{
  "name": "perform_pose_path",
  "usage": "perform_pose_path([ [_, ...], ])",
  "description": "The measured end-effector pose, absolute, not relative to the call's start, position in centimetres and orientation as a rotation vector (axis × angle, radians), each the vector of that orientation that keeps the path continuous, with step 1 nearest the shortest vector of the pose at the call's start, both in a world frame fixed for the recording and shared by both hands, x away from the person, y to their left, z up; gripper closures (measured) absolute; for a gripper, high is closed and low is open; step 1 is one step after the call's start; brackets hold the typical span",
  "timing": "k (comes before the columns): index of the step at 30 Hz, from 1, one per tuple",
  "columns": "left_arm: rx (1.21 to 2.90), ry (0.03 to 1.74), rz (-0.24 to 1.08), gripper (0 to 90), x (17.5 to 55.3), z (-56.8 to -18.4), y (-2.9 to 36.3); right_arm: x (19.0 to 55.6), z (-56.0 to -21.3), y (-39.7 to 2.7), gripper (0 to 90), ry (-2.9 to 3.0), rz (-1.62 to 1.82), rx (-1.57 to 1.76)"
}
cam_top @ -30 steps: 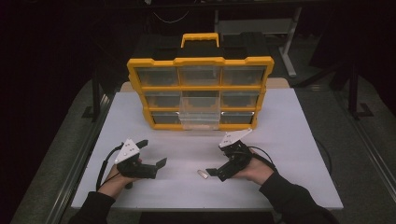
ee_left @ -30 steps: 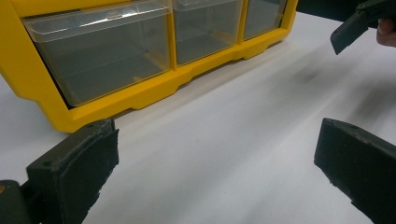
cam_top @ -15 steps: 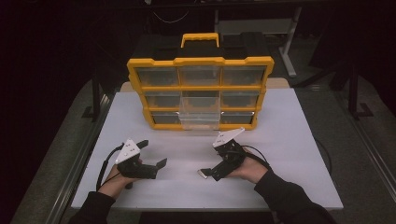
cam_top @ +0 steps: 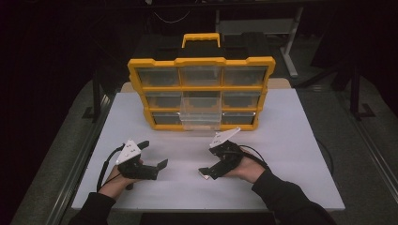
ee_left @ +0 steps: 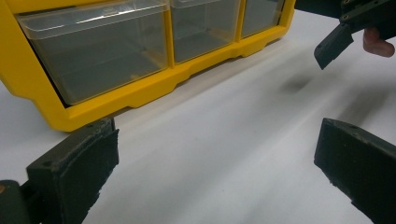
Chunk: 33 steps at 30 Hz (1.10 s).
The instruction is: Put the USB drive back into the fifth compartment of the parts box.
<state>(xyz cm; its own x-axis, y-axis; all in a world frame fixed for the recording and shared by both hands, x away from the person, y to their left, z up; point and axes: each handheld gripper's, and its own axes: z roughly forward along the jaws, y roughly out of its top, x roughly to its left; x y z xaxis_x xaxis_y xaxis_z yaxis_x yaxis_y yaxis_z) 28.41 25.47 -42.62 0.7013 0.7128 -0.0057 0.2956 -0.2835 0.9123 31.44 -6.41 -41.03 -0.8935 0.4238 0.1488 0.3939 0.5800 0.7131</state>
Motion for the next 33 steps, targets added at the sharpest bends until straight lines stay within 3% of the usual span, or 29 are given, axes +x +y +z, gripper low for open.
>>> perform_pose_path([
  [23,1.876,0.786,0.498,0.0,28.4,-42.7,25.3,31.1,-41.9,-5.0,44.3,2.862,1.153,0.660],
  [33,1.883,0.781,0.494,0.0,28.4,-42.7,25.3,30.8,-42.9,-4.5,52.2,2.908,1.077,0.617],
])
